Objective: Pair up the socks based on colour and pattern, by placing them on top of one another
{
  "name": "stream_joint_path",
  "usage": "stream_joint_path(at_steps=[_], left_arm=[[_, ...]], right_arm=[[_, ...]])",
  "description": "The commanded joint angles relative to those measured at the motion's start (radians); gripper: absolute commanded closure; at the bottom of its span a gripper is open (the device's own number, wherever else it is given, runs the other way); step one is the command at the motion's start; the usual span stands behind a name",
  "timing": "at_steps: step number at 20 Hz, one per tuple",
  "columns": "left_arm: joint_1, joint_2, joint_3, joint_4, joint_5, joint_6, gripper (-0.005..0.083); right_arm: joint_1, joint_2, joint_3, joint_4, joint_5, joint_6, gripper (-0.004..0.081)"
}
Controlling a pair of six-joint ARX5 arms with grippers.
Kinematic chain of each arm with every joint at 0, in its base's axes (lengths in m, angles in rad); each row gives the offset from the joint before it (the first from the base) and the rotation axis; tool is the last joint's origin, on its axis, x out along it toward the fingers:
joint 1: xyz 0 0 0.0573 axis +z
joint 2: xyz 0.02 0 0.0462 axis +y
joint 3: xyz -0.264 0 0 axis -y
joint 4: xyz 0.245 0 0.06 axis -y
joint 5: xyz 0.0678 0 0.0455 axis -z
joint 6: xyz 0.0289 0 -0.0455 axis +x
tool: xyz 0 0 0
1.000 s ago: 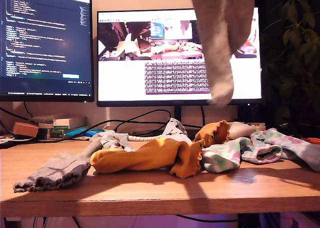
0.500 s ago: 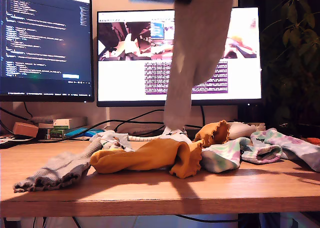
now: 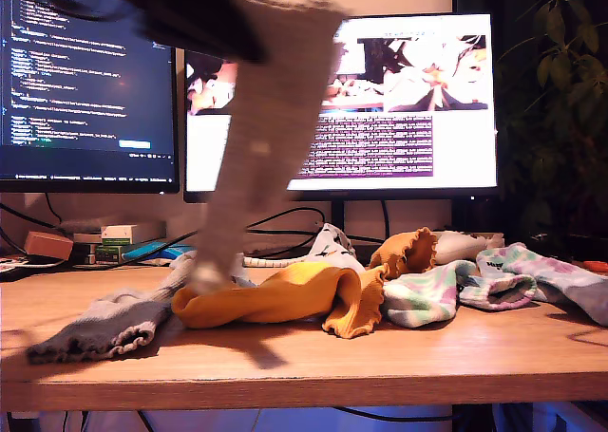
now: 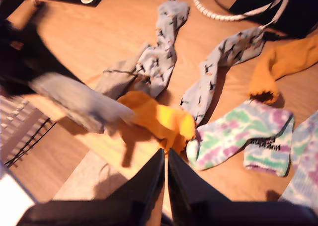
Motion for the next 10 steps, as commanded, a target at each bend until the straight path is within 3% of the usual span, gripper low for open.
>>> stream_joint_path(at_steps=[1,6,10], left_arm=[[0.016,-0.016,0.002,-0.032,0.008,-0.044,0.0795],[0.096,-0.018,0.008,-0.195,0.021,-0.076,0.0795],[0.188,-0.017,0.009,-0.256,0.119,-0.133,0.0795]], right_arm=[[-0.002,0.036,0.002,0.018,0.003,-0.007,0.0783],[-0.002,0.109,0.002,0.023,0.003,-0.007,0.0783],[-0.002,0.148,0.002,0.032,0.002,-0.024,0.0783]])
